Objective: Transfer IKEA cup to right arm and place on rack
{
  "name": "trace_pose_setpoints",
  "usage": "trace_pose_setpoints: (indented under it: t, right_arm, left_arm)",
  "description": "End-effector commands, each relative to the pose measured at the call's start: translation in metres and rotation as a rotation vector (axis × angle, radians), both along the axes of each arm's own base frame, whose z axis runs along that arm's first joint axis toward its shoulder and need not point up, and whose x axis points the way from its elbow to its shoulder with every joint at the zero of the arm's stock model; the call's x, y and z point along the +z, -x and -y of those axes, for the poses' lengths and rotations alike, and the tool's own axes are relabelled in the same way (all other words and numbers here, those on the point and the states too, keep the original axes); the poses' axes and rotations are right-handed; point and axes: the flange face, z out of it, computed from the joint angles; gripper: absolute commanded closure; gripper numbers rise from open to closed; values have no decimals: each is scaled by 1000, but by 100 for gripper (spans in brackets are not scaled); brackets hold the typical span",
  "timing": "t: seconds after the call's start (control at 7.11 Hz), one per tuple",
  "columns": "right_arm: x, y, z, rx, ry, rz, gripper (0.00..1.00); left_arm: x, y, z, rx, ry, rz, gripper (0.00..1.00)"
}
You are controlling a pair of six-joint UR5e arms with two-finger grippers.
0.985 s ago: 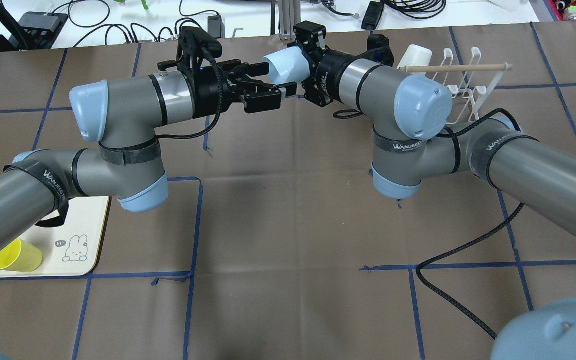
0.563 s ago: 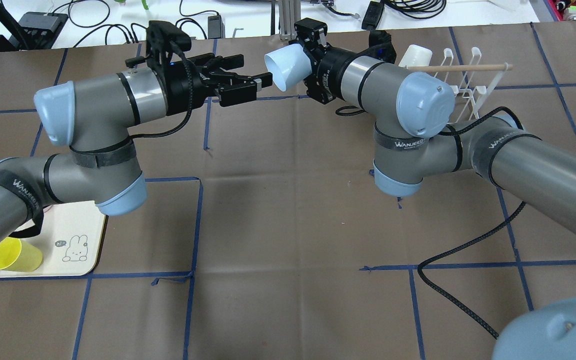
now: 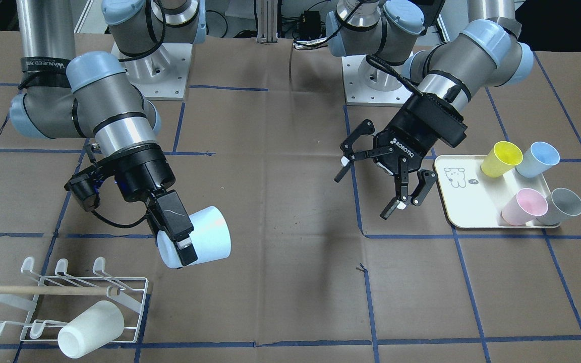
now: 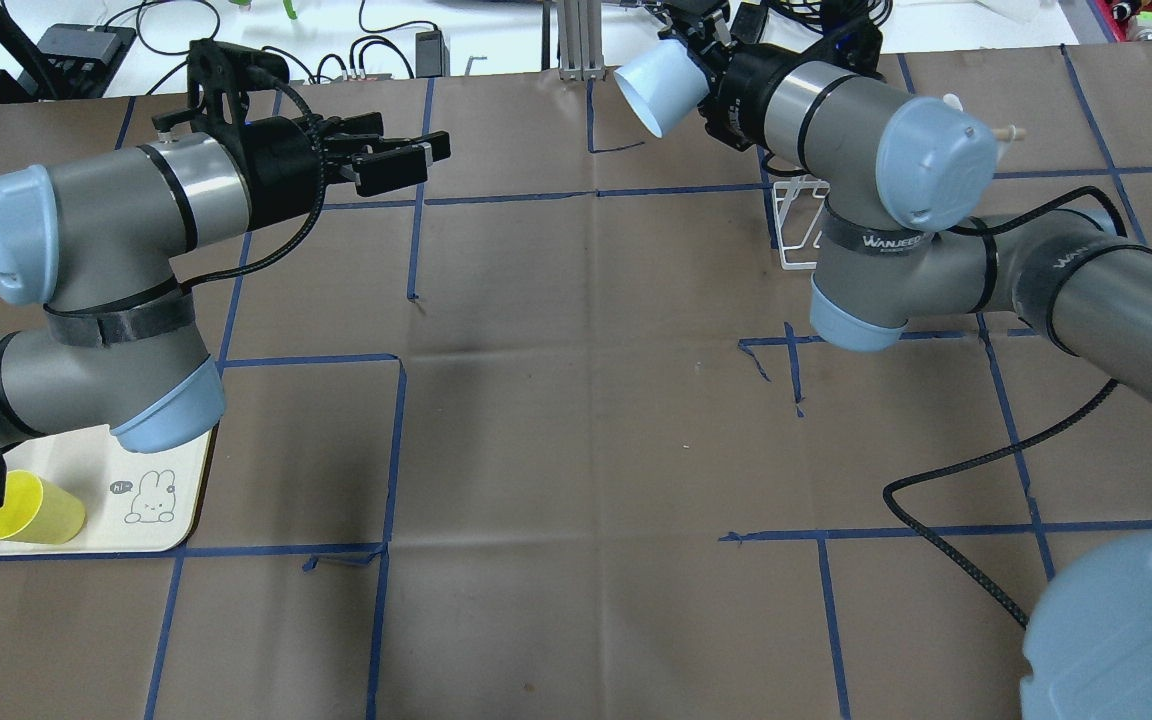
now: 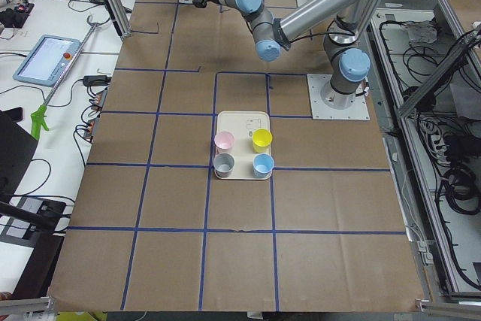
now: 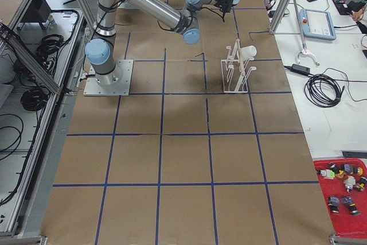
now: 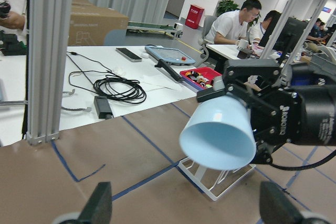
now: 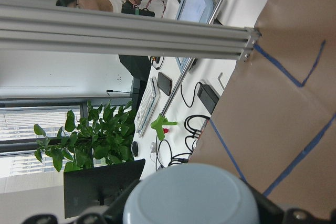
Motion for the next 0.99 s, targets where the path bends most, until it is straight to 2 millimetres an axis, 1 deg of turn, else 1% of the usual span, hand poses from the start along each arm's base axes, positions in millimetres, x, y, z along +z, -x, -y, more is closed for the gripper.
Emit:
trace_pose_setpoints:
  t: [0.0,0.14,0.28,0.42,0.56,0.7,0.84]
  right_arm:
    - [-3,27,8,96,183,-366,80]
    - [-1,48,15,76,264,-656,89]
    - [-1,72,19,85,303,-825,89]
    - [-2,111,26,58,322,-918,89]
    - [2,144,35,31,332,-970,89]
    - [0,171,55,5,393,-981,89]
    - [-13,193,74,-15,494,-1071,87]
  left_arm:
    - [10,-15,28,126,-197,119,1]
    - [18,-13,40,170,-317,212,1]
    - [34,-3,43,196,-464,341,1]
    - [49,8,47,201,-580,462,1]
    - [65,10,45,208,-691,538,1]
    - [74,5,36,224,-815,601,1]
    - [79,3,28,229,-870,624,1]
